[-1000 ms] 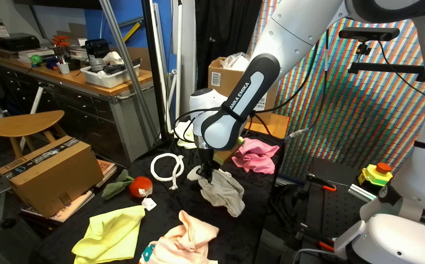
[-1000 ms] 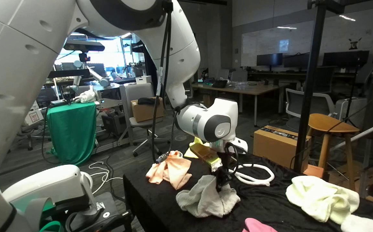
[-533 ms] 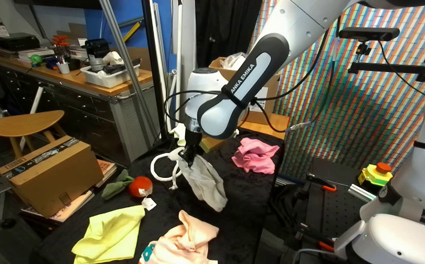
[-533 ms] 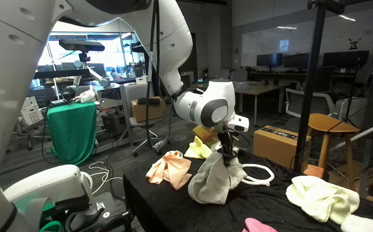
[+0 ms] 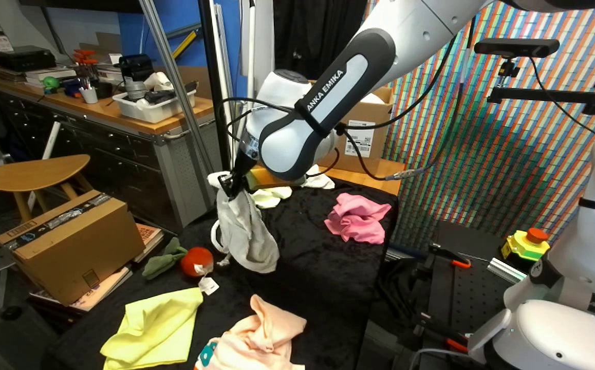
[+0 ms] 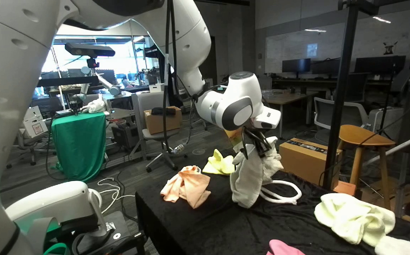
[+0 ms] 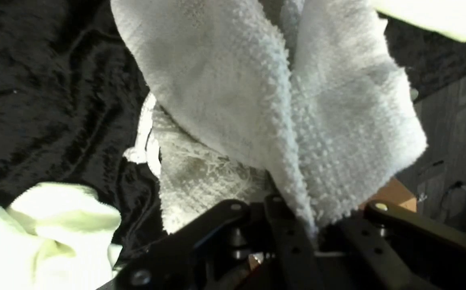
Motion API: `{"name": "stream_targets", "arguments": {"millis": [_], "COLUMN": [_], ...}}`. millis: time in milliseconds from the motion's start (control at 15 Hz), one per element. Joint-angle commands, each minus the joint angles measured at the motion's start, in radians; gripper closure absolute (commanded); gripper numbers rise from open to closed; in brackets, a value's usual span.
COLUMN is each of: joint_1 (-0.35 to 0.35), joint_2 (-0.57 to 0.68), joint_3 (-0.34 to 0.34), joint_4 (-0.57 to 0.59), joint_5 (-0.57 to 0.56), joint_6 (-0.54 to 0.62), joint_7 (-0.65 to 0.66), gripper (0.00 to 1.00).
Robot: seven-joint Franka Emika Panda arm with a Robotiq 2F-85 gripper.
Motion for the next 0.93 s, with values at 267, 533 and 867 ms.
{"name": "stream_targets", "arguments": {"millis": [267,533,867], "joint_1": [0.089,0.15,0.179], "joint_2": [0.168,0.239,0.28], "joint_3": [-0.089,-0.139,-0.154], "joint_4": [0.179,0.247,0.298], "joint_5": [0.141,0.173,0.149], "joint_6": [0.24,0.315,0.278], "joint_7": [0.184,0.257,0.258], "gripper": [0.92,0.92,0.92]}}
